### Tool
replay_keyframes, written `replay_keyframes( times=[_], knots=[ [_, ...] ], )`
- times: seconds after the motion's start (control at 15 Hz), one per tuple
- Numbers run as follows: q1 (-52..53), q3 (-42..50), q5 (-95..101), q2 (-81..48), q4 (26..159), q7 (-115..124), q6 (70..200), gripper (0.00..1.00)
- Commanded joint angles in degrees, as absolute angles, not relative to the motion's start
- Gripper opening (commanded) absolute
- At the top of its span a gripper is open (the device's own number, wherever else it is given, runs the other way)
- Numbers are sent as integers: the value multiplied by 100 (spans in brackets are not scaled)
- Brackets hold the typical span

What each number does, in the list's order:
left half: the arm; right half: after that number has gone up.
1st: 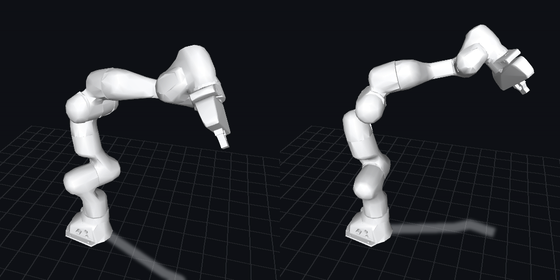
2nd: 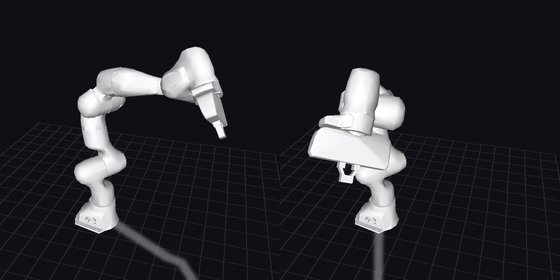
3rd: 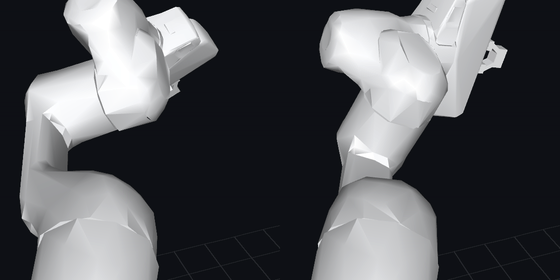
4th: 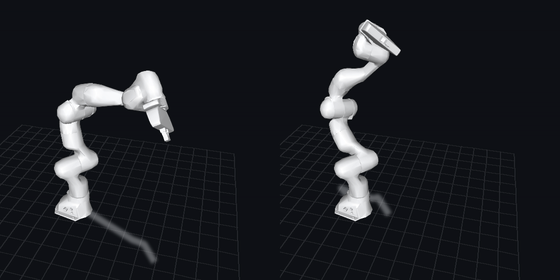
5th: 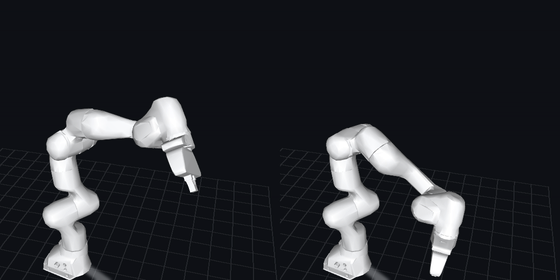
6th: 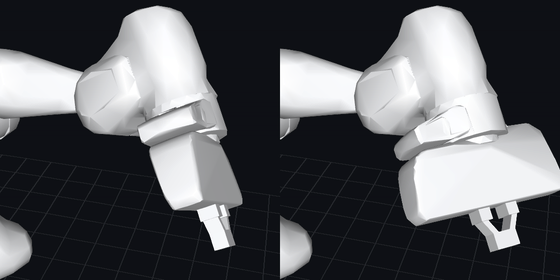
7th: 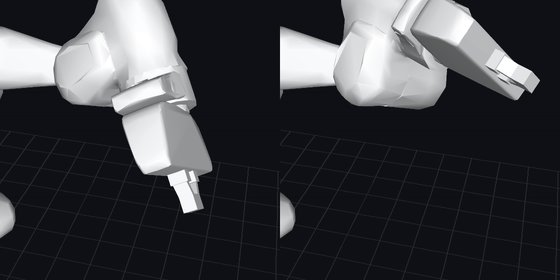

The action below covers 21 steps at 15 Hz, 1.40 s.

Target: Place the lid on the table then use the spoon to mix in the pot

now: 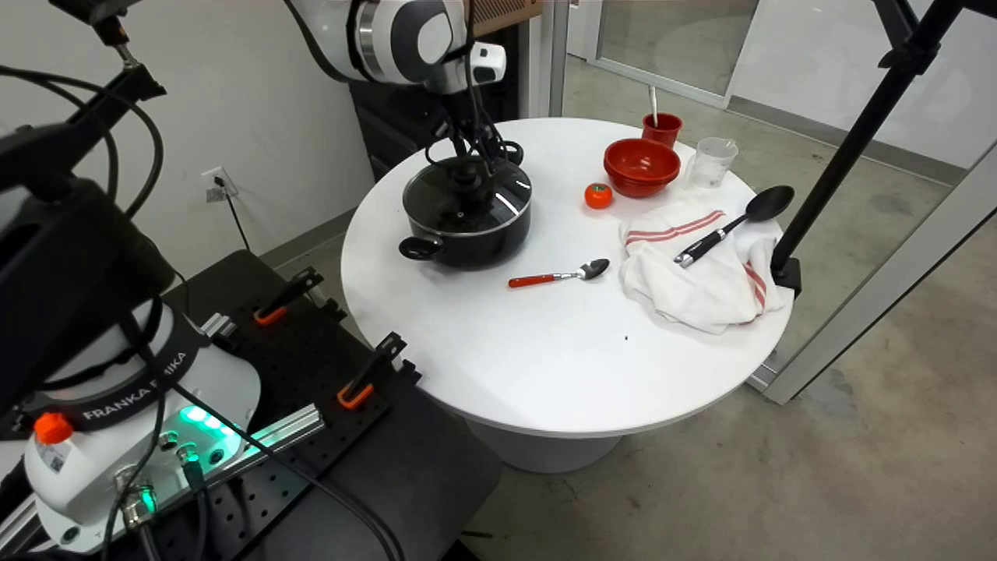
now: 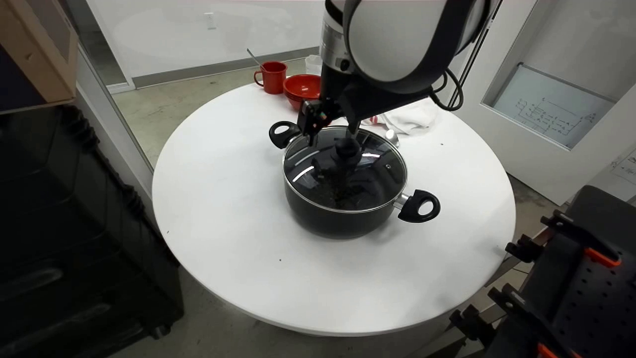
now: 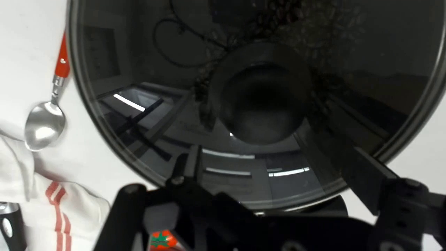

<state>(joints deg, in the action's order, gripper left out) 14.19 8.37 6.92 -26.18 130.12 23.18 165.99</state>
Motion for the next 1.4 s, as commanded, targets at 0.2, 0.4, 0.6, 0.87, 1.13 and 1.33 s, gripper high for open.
replay_keyframes(
  times=[0.2,0.4,0.6,0.87,1.13,1.33],
  knots=[
    [1817,1012,642,-2818,12749,2511,16302,100],
    [2056,1183,750,-2730,12705,2780,16066,100],
    [2313,1425,934,-2633,12594,3134,15753,100],
    [2455,1577,1333,-2369,12475,3608,15202,100],
    [2264,1374,1595,-2074,12454,3917,14629,100],
    [2089,1220,1716,-1957,12431,4118,14216,100]
  ],
)
